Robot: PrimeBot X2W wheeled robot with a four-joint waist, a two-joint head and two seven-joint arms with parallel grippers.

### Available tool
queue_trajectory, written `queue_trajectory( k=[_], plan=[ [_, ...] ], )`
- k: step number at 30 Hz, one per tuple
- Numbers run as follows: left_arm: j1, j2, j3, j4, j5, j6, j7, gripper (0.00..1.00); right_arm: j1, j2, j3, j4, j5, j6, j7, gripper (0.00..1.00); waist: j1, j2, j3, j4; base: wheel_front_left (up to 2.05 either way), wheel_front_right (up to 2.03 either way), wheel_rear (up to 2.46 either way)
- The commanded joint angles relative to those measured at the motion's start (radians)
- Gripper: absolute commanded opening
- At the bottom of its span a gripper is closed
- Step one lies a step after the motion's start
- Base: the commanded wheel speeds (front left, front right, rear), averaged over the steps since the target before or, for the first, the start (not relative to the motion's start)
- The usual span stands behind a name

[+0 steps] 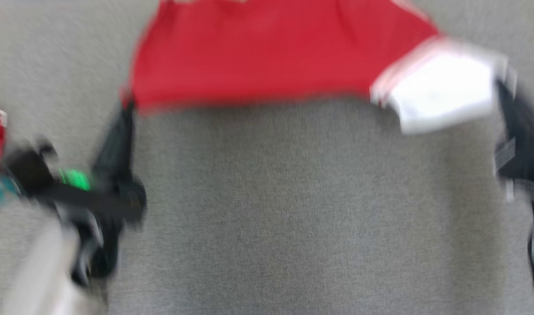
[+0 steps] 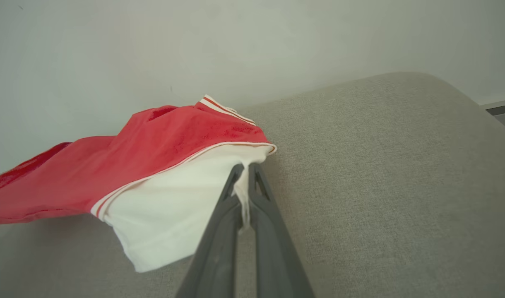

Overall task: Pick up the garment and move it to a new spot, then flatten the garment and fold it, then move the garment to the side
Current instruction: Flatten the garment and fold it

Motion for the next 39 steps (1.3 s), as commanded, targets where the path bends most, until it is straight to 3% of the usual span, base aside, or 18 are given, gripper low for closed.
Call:
queue_trajectory(
  k=[1,7,11,19,27,39],
  plan=[
    [0.087,0.01,-0.009,-0.03,0.007,0.012,-0.008,0.0,0.117,0.035,-0.052,-0.072,-0.015,0.0,0.051,0.0,0.0003,0.0001,-0.15,0.03,0.0,0.0,0.0],
    [0.381,-0.008,-0.02,-0.129,0.005,0.084,-0.037,0.0,0.509,0.221,-0.248,-0.371,-0.136,0.0,0.227,0.0,0.0003,0.0001,-0.231,0.036,0.0,0.0,0.0],
    [0.501,-0.018,-0.035,-0.146,0.024,0.11,-0.048,0.0,0.649,0.274,-0.295,-0.445,-0.164,0.0,0.283,0.0,0.0003,0.0001,-0.266,0.035,0.0,0.0,0.0],
    [0.644,-0.021,-0.037,-0.129,0.019,0.154,-0.054,0.0,0.812,0.281,-0.276,-0.435,-0.176,0.0,0.371,0.0,0.0003,0.0001,-0.307,0.033,0.0,0.0,0.0],
    [0.755,0.034,-0.015,-0.131,0.023,0.255,0.0,0.0,0.885,0.28,-0.28,-0.448,-0.193,0.0,0.44,0.0,0.0003,0.0001,-0.332,0.027,0.0,0.0,0.0],
    [0.732,0.023,-0.029,-0.19,0.021,0.262,0.011,0.0,0.819,0.281,-0.239,-0.444,-0.177,0.0,0.33,0.0,0.0003,0.0001,-0.334,0.013,0.0,0.0,0.0]
  ],
)
